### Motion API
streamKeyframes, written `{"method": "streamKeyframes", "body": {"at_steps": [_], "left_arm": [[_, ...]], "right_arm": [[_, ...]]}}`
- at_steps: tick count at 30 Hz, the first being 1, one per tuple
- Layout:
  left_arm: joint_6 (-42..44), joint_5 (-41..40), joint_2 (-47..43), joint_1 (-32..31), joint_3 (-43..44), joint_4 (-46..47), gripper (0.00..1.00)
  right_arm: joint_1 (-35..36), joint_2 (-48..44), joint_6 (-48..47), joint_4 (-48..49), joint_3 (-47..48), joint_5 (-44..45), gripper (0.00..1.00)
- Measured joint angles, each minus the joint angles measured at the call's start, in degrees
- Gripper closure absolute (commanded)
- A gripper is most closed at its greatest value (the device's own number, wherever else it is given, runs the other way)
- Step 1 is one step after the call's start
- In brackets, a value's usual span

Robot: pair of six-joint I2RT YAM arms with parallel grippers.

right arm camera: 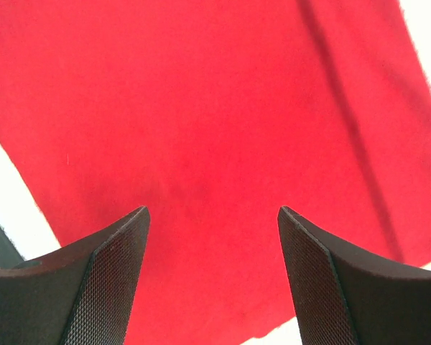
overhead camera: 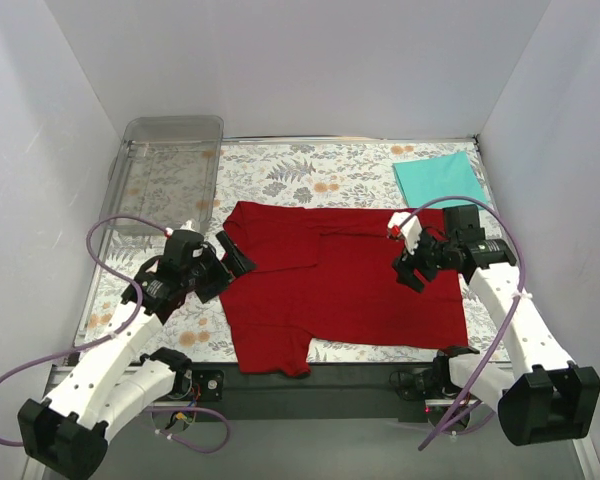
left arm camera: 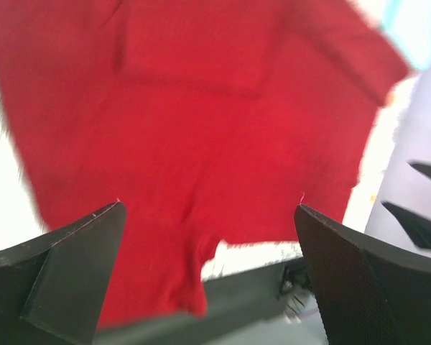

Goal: Fold and stack the t-shirts
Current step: Fold the tshirt

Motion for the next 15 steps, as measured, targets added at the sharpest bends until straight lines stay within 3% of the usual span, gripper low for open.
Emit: {"method": "streamKeyframes", "body": {"at_steps": [6,11,15], "left_arm": [[-8.17,2.54,6.34,0.0,0.15,-13.11,0.11],[-10.75,2.47,9.18,0.0,0.13,-20.0,0.16],[-11.96,1.81,10.62,0.0,-0.02,-23.56,0.26]], "right_arm": [[-3.87,-6.1,-3.67,-5.79,-6.97,1.97,0.34],[-5.01,-8.13,-4.7,-7.28,-9.07,3.91,0.34],[-5.77,-7.74,-5.29,-7.54,-9.14,4.52,0.34]]}}
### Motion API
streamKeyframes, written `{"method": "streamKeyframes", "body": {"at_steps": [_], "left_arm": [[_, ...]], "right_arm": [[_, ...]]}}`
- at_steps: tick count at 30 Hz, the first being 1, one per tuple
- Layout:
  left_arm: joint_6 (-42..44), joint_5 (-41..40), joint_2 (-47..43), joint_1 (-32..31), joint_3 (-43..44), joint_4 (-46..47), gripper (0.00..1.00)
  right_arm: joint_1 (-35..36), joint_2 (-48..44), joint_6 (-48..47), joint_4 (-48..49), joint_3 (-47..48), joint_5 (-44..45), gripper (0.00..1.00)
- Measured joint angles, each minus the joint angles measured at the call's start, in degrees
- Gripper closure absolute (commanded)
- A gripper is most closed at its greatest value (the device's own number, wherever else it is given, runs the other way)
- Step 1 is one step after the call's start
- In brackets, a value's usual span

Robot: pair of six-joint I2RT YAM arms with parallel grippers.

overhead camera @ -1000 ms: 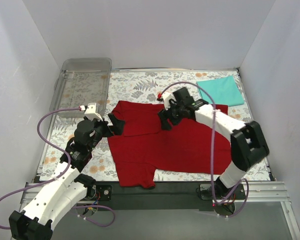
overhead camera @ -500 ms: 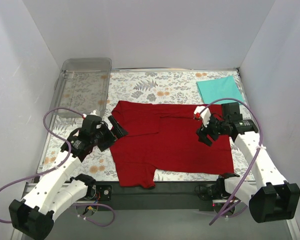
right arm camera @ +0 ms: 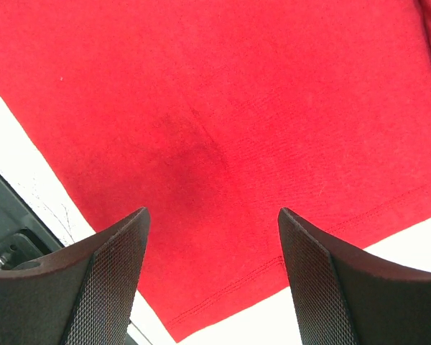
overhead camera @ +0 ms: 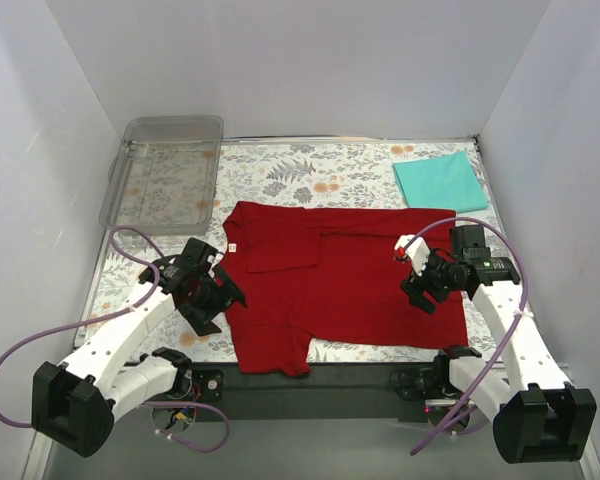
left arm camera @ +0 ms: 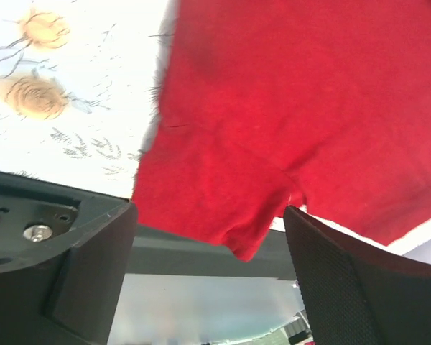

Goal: Fold and stack the t-shirts
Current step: Fold the tshirt

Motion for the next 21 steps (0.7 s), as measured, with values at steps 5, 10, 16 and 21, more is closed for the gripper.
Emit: {"method": "streamKeyframes", "body": {"at_steps": [5,10,16,21], "left_arm": [[-0.57,0.98,3.06,0.0,-1.79,-0.85,0.32],[0.02,3.15,6.36,-0.07,-4.46,0.55,0.36],[6.19,6.14,6.38,-0.13,-5.01,4.66,0.22],[13.49,8.39,-4.85,-0.13,-3.69,12.74,0.11]], "right_arm": [[-0.63,2.16,-1.01,0.0,0.02,-0.15,0.34],[-0.74,3.54,-2.6,-0.17,0.02,-3.06,0.36],[7.85,9.53,-10.32,-2.93,0.66,-12.79,0.34],[29.31,15.28,-14.12,-0.33,4.81,-16.81,0.32]]}}
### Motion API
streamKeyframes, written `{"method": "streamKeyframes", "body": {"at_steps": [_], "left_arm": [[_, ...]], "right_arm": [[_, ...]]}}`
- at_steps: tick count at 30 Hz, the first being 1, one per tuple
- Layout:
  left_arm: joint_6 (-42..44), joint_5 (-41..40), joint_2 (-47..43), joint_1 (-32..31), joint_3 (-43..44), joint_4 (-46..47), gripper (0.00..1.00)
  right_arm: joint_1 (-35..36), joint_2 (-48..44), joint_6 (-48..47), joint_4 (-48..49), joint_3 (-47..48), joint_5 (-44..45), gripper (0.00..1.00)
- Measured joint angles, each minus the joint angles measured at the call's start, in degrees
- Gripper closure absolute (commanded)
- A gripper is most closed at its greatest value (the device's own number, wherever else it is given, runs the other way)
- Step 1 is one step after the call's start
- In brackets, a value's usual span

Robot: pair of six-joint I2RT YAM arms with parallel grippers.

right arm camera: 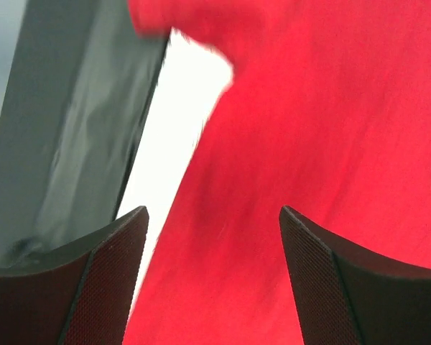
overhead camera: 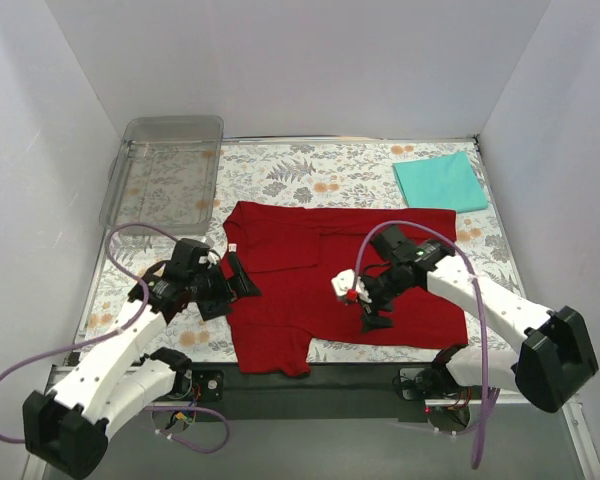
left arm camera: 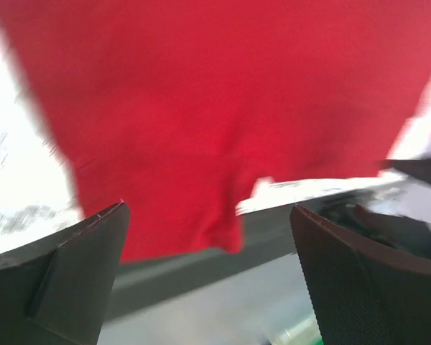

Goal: Fold and stack the t-shirts
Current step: Fold the tshirt

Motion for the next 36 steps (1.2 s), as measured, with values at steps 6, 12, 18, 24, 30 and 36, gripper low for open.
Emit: {"method": "streamKeyframes", "body": {"at_steps": [6,12,18,24,30,36], "left_arm": [[2.29,-6.64,-11.63,-0.04,3.13,3.85,0.09],[-0.59,-22.8,-16.52,-0.04,8.2,-0.59,0.1],[-7.78,-40.26,-15.82,-0.09,14.1,-8.41,0.12],[-10.8,-47.52,-15.74,-0.09,15.74,-12.04,0.13],[-11.76,-48.7,-18.95,-0.09,15.3,-13.11,0.14],[-11.13,-48.46,-21.42,-0.09,14.67,-13.35,0.14]], "right_arm": [[19.41,9.64,1.53,8.11,9.73,1.51,0.33],[34.8,18.1,8.26,16.5,15.19,7.13,0.38],[46.47,23.61,18.34,25.51,14.97,17.18,0.38],[52.17,29.18,25.11,30.99,15.04,25.03,0.43],[51.69,31.93,27.91,32.24,15.04,30.84,0.58],[51.67,32.3,28.98,33.29,15.04,33.42,0.83]]}}
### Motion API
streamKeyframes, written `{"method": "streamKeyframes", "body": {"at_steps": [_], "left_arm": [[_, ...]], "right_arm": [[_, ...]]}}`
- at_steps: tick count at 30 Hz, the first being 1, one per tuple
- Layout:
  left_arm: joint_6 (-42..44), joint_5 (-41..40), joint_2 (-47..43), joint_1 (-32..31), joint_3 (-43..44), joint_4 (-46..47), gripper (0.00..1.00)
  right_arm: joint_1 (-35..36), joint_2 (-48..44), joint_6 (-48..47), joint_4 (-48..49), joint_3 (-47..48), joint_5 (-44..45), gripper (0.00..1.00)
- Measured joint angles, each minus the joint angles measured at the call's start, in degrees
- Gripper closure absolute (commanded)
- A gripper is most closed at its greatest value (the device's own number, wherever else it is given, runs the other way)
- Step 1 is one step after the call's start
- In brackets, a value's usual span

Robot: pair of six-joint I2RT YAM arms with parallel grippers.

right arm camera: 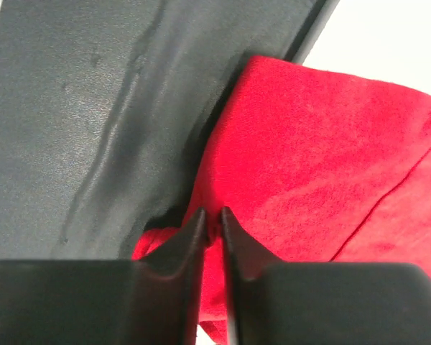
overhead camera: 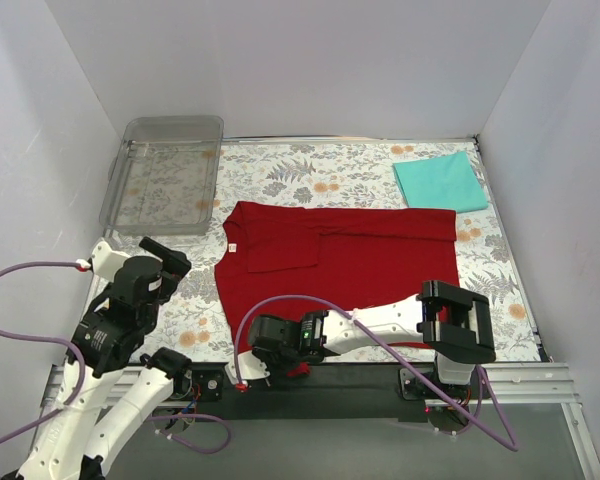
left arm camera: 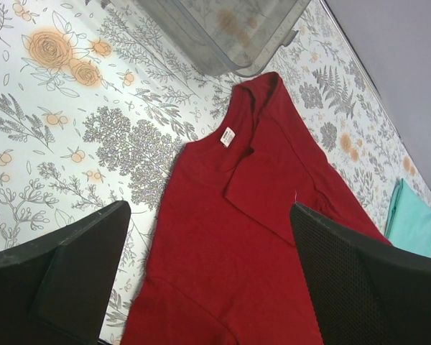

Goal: Fold and stack the t-shirts
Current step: Fold the tshirt

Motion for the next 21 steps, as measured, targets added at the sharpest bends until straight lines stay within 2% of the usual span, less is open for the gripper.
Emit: {"method": "streamKeyframes", "body": {"at_steps": [1,4,8,15,17,19,21], "left_arm": [[0.66,0.22,-0.5,0.0,-0.15,0.04,0.15],[3.67,2.19,-2.29,0.0,-0.63,2.27,0.15],[10.29,8.0,-5.75,0.0,-2.58,8.37,0.14],[18.36,19.19,-6.97,0.0,-5.77,17.81,0.13],[19.28,21.11,-6.49,0.0,-6.49,19.19,0.12],[19.98,22.77,-5.84,-0.02,-6.99,20.09,0.12],[20.39,24.02,-5.42,0.0,-7.23,20.79,0.12]], "right_arm": [[-0.02,0.0,0.13,0.02,0.0,0.24,0.9],[-0.39,-0.15,0.46,0.02,0.02,0.26,0.97],[-3.58,-1.11,1.05,-1.7,1.27,-3.85,0.99],[-21.33,-4.85,2.16,-2.01,4.13,-17.44,0.96],[-25.44,-4.66,3.23,-2.03,4.24,-21.29,0.9],[-28.44,-3.87,4.44,-2.19,4.28,-24.5,0.75],[-30.69,-2.56,5.66,-2.47,4.46,-26.62,0.67]]}}
